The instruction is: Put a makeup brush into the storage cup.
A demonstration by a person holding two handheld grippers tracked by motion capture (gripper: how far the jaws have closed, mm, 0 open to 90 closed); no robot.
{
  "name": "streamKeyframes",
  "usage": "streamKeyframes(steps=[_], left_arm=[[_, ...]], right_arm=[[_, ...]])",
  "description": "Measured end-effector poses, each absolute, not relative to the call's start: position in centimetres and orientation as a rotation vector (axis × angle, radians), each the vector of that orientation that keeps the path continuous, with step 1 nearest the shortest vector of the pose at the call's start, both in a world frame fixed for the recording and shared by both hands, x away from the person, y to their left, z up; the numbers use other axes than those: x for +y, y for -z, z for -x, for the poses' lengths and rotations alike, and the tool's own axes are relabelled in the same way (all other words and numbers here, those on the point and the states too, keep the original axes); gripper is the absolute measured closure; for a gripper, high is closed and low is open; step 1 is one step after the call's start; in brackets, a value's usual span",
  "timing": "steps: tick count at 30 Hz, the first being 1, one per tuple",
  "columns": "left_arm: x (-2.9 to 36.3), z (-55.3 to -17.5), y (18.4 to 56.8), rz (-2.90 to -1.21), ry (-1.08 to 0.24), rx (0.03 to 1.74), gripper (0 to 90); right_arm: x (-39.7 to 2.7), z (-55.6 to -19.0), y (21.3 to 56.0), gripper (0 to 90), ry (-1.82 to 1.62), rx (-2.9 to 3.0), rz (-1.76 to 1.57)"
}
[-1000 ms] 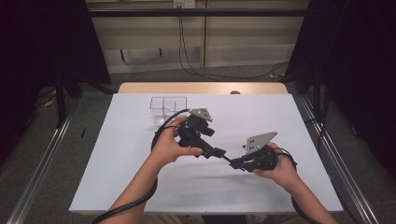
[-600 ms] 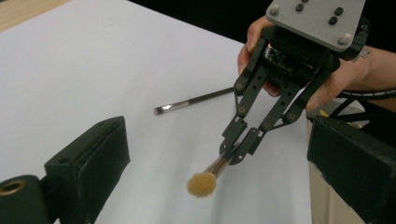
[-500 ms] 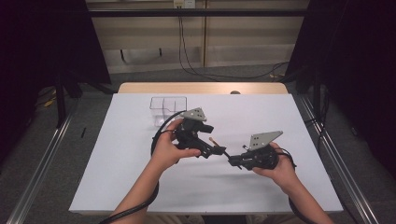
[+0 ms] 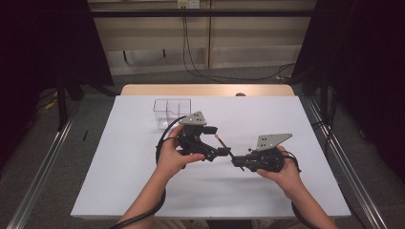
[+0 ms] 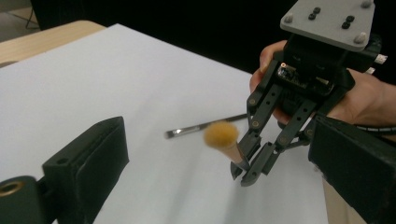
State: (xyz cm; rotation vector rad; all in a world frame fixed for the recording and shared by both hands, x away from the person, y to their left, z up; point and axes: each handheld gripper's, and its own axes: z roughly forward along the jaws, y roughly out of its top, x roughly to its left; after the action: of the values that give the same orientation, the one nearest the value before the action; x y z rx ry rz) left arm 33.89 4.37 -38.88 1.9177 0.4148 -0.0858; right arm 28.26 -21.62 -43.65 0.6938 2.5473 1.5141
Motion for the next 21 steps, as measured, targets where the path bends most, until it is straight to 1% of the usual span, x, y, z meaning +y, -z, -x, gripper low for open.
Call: streamKeyframes(steps=[4, 6, 10, 11, 13, 19, 21], left_arm=[[4.4, -33.9, 39.1, -1.892, 0.089, 0.424, 6.2], [4.5, -33.9, 39.3, -1.889, 0.086, 0.425, 9.8], [4.6, -33.9, 39.5, -1.871, 0.092, 0.433, 11.7], [4.6, -33.8, 39.6, -1.859, 0.094, 0.435, 14.4], [4.6, -33.9, 39.6, -1.849, 0.099, 0.429, 16.8], [4.6, -33.9, 39.9, -1.792, 0.128, 0.440, 31.2], [4.5, -33.9, 40.0, -1.780, 0.128, 0.440, 33.6]], right_arm=[[-21.5, -28.3, 43.5, 85.4, -1.555, 2.514, -0.722], [-21.4, -28.3, 43.4, 85.4, -1.561, 2.501, -0.730], [-21.3, -28.3, 43.3, 85.4, -1.588, 2.467, -0.748], [-21.3, -28.3, 43.3, 85.4, -1.596, 2.459, -0.755], [-21.3, -28.4, 43.2, 85.4, -1.603, 2.443, -0.768], [-21.0, -28.4, 43.1, 85.4, -1.622, 2.419, -0.786], [-21.0, -28.4, 43.0, 85.4, -1.632, 2.404, -0.794]])
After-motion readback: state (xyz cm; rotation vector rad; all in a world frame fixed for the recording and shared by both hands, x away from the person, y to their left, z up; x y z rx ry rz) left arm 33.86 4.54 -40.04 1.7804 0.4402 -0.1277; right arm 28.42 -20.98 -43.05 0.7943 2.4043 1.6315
